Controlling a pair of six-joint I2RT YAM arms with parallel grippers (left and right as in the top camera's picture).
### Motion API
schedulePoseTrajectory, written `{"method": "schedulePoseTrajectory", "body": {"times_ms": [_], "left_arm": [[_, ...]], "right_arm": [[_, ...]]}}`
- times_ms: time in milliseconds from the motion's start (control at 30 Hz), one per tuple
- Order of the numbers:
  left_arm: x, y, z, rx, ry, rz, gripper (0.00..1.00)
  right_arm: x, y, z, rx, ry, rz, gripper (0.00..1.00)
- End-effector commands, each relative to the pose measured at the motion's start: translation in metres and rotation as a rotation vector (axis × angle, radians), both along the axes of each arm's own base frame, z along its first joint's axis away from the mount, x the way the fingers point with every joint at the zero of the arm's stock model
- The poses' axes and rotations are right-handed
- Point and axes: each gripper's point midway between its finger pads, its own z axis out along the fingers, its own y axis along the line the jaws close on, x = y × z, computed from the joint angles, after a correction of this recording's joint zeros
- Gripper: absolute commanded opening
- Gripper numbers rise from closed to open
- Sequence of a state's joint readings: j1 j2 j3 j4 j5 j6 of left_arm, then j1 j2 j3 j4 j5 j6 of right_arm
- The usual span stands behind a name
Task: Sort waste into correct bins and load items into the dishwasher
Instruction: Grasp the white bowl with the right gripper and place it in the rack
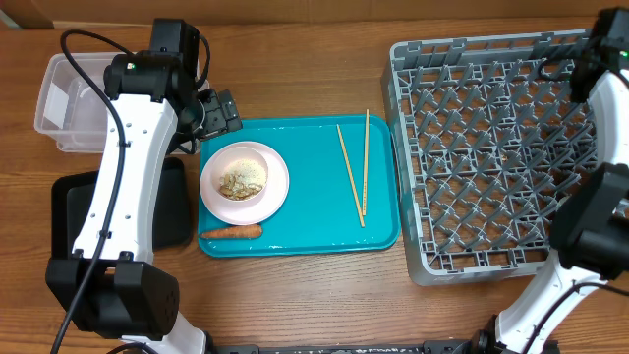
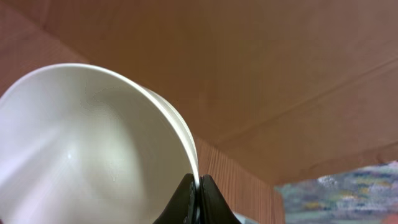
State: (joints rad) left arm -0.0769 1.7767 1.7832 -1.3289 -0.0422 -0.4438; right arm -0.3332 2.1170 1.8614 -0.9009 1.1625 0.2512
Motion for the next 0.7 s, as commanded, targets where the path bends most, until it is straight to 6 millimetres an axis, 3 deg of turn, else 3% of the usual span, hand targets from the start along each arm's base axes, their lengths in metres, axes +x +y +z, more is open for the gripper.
{"method": "schedulePoseTrajectory", "body": {"times_ms": [0, 100, 433, 533, 633, 667], "left_arm": [[0.002, 0.001, 0.008, 0.003, -0.025, 0.015, 1.0], [0.002, 0.001, 0.008, 0.003, -0.025, 0.015, 1.0], [0.002, 0.001, 0.009, 0.003, -0.028, 0.015, 1.0], [0.002, 0.001, 0.009, 0.003, -0.028, 0.015, 1.0], [0.002, 0.001, 0.009, 0.003, -0.028, 0.015, 1.0], [0.002, 0.001, 0.009, 0.003, -0.028, 0.015, 1.0]], "right_arm": [[0.007, 0.01, -0.017, 0.034, -0.074, -0.013, 0.04], [0.018, 0.023, -0.033, 0.098, -0.067, 0.03, 0.04], [0.03, 0.055, -0.043, 0.154, -0.036, 0.098, 0.04], [0.041, 0.074, -0.044, 0.162, -0.032, 0.144, 0.04], [0.055, 0.105, -0.054, 0.232, -0.033, 0.221, 0.13], [0.061, 0.121, -0.061, 0.284, -0.031, 0.259, 0.3]]}}
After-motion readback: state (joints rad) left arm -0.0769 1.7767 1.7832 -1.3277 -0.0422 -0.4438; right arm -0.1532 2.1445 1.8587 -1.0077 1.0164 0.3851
